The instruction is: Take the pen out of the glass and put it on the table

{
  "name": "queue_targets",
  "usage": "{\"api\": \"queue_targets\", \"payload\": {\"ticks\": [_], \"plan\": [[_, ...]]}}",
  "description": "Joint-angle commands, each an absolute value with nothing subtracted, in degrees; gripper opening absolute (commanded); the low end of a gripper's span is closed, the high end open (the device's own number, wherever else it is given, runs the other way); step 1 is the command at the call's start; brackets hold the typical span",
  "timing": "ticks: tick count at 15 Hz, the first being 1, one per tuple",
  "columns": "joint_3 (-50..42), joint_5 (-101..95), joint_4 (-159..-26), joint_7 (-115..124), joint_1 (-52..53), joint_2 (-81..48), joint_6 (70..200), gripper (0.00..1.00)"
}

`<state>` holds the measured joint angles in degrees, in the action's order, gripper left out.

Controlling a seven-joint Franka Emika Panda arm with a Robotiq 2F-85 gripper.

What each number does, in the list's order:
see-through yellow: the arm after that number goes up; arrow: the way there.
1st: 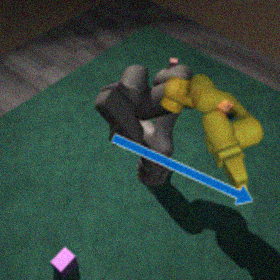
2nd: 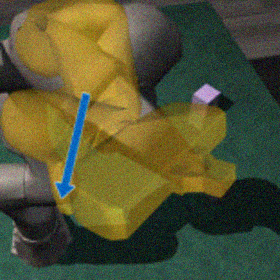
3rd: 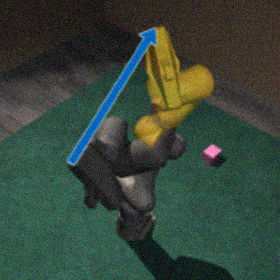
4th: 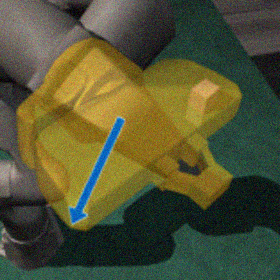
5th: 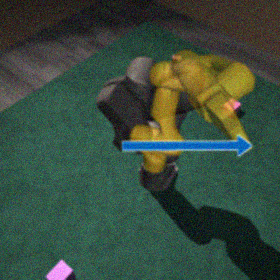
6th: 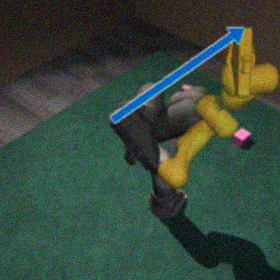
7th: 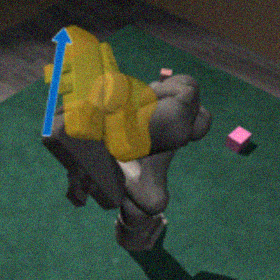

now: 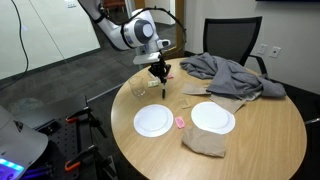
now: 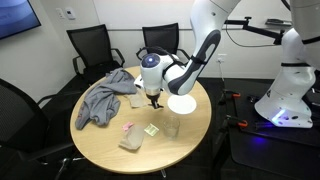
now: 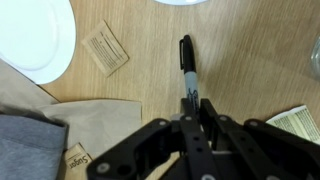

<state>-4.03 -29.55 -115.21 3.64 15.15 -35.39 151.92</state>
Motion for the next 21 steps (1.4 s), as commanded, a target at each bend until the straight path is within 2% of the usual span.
{"api": "queue_targets", "payload": {"ticks": [1,4,9,21], "plan": [[-6.46,-29.75,-111.62,8.1,17.62,-38.46,151.2,0.39],[-6.95,-29.47,-111.9,9.59,18.37,-38.19,151.32,0.61],[-6.89,-29.55,-117.4,9.96,18.16,-30.21,150.99,0.98],[1.23,-24.27,-132.94,-4.12,10.32,-4.93,145.78,1.0]]}}
